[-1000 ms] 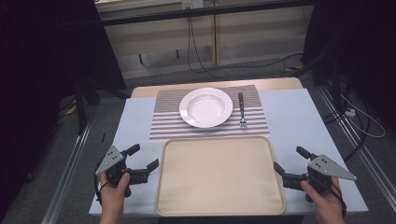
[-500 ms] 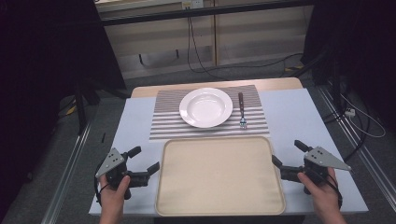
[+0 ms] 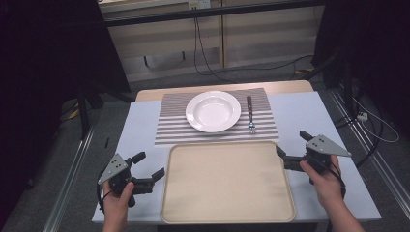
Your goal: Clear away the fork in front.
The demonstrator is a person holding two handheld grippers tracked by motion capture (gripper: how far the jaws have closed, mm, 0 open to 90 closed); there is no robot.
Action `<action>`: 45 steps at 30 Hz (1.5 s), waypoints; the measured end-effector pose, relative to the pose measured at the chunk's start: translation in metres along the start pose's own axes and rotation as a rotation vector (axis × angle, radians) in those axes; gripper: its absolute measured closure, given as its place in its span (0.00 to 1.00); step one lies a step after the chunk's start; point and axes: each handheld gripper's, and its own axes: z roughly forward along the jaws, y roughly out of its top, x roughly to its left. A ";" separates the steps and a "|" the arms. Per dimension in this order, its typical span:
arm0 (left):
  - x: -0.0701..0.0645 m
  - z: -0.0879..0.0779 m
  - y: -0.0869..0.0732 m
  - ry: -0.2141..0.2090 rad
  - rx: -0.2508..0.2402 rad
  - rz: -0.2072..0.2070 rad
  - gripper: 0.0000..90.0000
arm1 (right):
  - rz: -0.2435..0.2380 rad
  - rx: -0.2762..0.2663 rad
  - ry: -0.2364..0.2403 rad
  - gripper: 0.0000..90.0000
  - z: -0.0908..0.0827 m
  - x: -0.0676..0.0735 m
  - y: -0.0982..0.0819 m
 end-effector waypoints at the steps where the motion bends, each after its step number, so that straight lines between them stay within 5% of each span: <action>1: 0.000 0.000 0.000 0.000 0.000 0.000 0.03 | 0.000 0.000 0.000 0.03 0.000 0.000 0.000; 27: 0.001 0.000 0.000 -0.006 0.009 0.006 0.03 | 0.064 0.042 0.008 0.04 0.071 -0.007 0.024; 36: 0.001 0.000 -0.001 -0.009 0.014 0.003 0.03 | 0.094 0.099 -0.027 0.04 0.098 -0.019 0.031; 45: 0.002 -0.002 -0.001 -0.006 0.008 0.000 0.03 | 0.052 0.134 -0.032 0.05 0.117 -0.020 0.038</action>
